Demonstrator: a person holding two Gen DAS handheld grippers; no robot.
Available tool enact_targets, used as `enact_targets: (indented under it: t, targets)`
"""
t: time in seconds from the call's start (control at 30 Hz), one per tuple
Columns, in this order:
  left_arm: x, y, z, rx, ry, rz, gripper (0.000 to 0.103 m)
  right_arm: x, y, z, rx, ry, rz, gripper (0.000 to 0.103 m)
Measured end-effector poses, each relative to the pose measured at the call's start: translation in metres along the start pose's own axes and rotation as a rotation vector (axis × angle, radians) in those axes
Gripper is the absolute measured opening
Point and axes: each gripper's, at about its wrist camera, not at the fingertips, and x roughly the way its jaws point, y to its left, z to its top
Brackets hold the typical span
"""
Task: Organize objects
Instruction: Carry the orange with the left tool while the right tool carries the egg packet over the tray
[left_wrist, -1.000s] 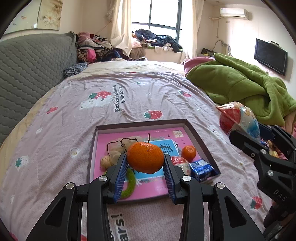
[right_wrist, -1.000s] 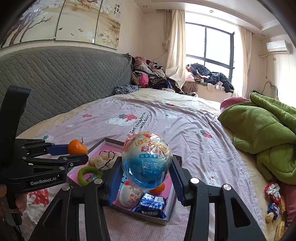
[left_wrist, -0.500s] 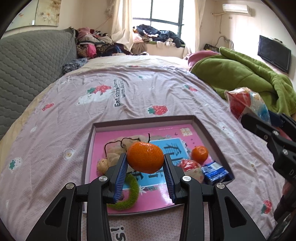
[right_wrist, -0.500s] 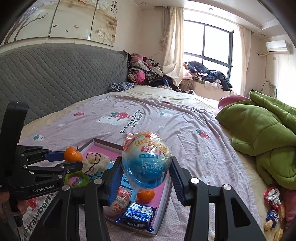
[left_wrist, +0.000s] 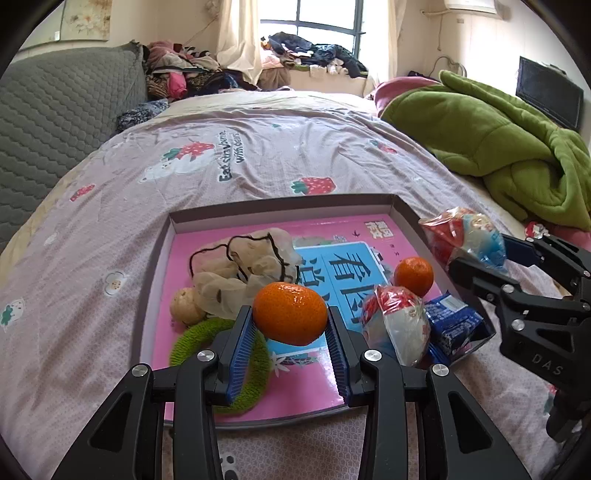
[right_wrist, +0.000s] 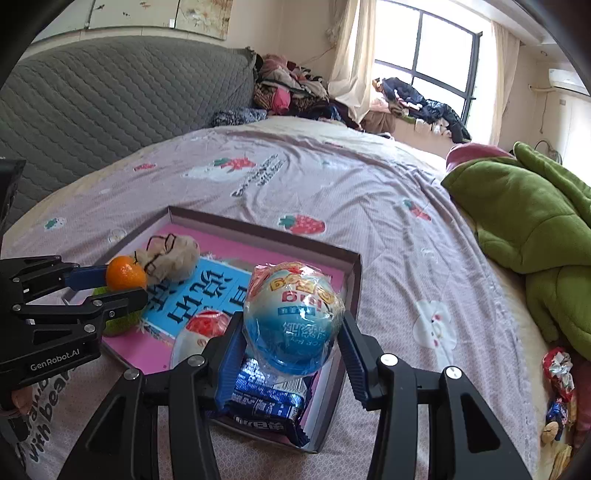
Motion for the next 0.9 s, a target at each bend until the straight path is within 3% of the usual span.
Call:
enact_targets:
  t: [0.9]
  targets:
    - [0.039, -0.016, -0.019, 0.063, 0.093, -0.031, 0.04, 0.022, 0.009, -0.012, -0.046, 0.079, -0.034, 0.05]
